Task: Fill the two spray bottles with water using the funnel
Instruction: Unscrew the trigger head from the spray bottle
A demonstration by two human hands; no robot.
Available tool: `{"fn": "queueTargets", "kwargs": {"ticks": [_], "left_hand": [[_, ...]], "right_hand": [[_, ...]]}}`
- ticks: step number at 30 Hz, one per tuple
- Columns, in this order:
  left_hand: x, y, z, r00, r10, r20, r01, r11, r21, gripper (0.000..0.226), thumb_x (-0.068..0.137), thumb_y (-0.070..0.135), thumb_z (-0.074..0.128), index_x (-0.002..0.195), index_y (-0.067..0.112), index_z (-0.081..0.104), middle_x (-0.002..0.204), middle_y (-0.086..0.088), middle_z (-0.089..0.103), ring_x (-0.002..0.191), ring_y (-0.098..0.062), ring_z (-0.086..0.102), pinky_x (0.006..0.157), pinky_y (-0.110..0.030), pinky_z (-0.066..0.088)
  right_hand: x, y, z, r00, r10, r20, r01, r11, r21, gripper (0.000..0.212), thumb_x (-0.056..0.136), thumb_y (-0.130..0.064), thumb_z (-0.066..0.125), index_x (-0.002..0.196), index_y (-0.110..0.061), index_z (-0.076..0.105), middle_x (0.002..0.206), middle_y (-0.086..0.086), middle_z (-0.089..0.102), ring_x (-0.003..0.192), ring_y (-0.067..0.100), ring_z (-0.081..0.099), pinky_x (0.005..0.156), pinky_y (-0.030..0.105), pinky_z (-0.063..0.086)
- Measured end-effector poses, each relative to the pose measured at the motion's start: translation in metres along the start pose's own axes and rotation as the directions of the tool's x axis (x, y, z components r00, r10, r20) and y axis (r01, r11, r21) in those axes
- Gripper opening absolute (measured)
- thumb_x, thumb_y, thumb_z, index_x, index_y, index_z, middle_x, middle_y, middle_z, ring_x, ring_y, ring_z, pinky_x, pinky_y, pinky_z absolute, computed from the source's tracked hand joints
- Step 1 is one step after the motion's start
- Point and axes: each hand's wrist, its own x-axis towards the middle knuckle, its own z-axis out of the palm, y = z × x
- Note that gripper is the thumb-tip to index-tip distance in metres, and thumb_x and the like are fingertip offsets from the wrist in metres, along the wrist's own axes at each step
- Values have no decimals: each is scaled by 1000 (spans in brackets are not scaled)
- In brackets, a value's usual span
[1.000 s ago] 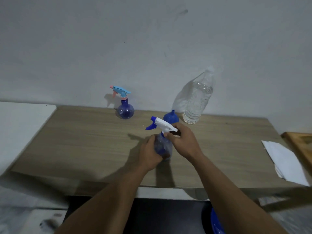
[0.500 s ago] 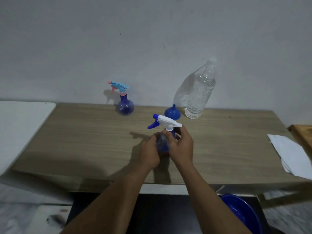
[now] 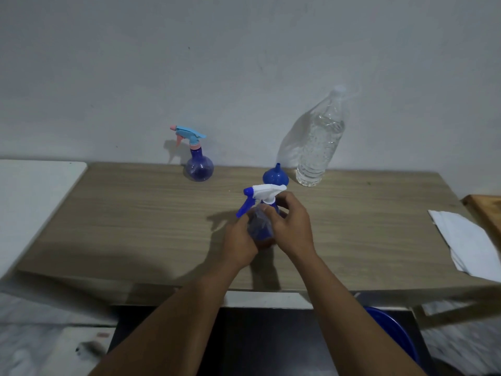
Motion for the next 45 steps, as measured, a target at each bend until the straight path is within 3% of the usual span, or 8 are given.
{"fn": "queueTargets", "kwargs": {"ticks": [4, 14, 21, 25, 30, 34, 38, 45], "left_hand": [[-1, -1, 0, 1000, -14, -5, 14, 996, -85, 50, 83, 31, 80, 126, 15, 60, 109, 2, 68, 106, -20, 66, 89, -32, 54], [-4, 0, -4, 992, 122, -27, -122, 992, 22, 66, 82, 17, 78, 141, 21, 51, 121, 12, 60, 107, -3, 56, 73, 4, 38], [4, -5, -3, 985, 162, 56, -165, 985, 53, 64, 86, -2, 72, 141, 16, 45, 131, -9, 61, 90, -5, 65, 66, -7, 52], [7, -7, -7, 992, 120, 29, -119, 992, -41, 65, 81, 9, 79, 138, 22, 50, 120, 6, 63, 97, -9, 62, 64, 3, 42], [11, -11, -6, 993, 95, 66, -90, 993, -71, 75, 76, 6, 82, 136, 35, 49, 126, 7, 64, 111, -15, 65, 81, -17, 55], [13, -11, -9, 994, 98, 54, -93, 991, -94, 79, 74, -3, 82, 138, 27, 47, 123, 1, 64, 102, -10, 65, 67, -9, 52], [13, -6, -8, 994, 88, 59, -84, 994, -73, 76, 67, 22, 85, 131, 43, 49, 122, 7, 66, 108, -19, 68, 82, -33, 61], [17, -8, -15, 990, 122, 65, -119, 992, -42, 71, 78, 3, 82, 136, 30, 51, 121, 11, 61, 102, -4, 63, 70, -4, 48]], "right_hand": [[-2, 1, -3, 999, -8, 46, 9, 1000, -15, 27, 91, -16, 69, 115, -25, 65, 108, -15, 70, 101, -1, 64, 84, 20, 52], [1, 2, -5, 996, 2, 89, 1, 999, -36, 28, 90, -15, 69, 115, -25, 64, 109, -12, 69, 102, 2, 63, 88, 26, 55], [4, -2, -7, 994, -6, 112, 8, 1000, -19, 23, 89, -11, 69, 111, -20, 65, 102, -9, 71, 99, 2, 65, 83, 29, 57], [4, -1, -6, 994, -9, 112, 15, 999, -52, 30, 89, -19, 72, 117, -23, 63, 108, -14, 69, 102, -3, 63, 82, 18, 53], [9, -2, -7, 990, -20, 138, 28, 998, -57, 23, 89, -13, 71, 110, -22, 68, 101, -11, 72, 99, 5, 66, 83, 29, 57], [10, -3, -6, 989, -25, 147, 37, 996, -82, 34, 88, -16, 73, 120, -23, 65, 109, -13, 71, 104, 1, 64, 88, 21, 53], [11, -3, -4, 988, -24, 155, 45, 990, -136, 27, 91, -13, 70, 115, -24, 65, 106, -13, 69, 101, 0, 63, 86, 23, 52], [10, -9, -7, 984, -118, 130, 139, 975, -171, 66, 91, -8, 68, 145, -36, 43, 116, -12, 68, 103, 0, 64, 80, 7, 47]]}}
